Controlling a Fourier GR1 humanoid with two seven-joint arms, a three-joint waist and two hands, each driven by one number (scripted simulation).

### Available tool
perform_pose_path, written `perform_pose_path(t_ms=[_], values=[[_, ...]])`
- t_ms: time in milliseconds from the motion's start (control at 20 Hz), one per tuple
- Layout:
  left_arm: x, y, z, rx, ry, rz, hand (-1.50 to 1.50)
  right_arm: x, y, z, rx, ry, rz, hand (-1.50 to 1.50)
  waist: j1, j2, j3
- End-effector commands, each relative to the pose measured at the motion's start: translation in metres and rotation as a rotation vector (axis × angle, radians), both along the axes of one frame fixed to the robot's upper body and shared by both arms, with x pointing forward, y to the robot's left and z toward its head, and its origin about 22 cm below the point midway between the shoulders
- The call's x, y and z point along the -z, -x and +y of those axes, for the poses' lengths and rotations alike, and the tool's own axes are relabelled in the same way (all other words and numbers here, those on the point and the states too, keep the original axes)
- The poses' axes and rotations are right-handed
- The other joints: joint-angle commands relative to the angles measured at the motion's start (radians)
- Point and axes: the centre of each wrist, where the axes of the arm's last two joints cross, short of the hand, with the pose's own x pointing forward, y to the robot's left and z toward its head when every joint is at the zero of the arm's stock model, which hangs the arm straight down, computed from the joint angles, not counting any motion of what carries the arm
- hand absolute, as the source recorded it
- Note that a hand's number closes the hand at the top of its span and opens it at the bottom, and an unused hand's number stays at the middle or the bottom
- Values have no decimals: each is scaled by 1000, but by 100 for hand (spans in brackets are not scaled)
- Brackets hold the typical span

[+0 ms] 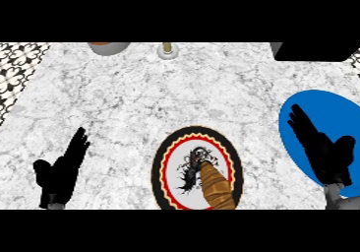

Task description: Pick the croissant from the plate and place it in the plate

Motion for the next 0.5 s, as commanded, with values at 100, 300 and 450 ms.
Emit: perform_pose_path(t_ms=[100,300,450], values=[[-25,-25,4,73,-73,-133,0,-16,-12,119,-196,-123,2,150,-5,19,-18],[-31,-28,6,133,-105,-157,0,-34,-32,88,-305,454,-208,150,35,-23,-59],[-32,-32,2,147,-75,-189,0,-14,5,208,-34,66,-283,-150,-21,15,-19]])
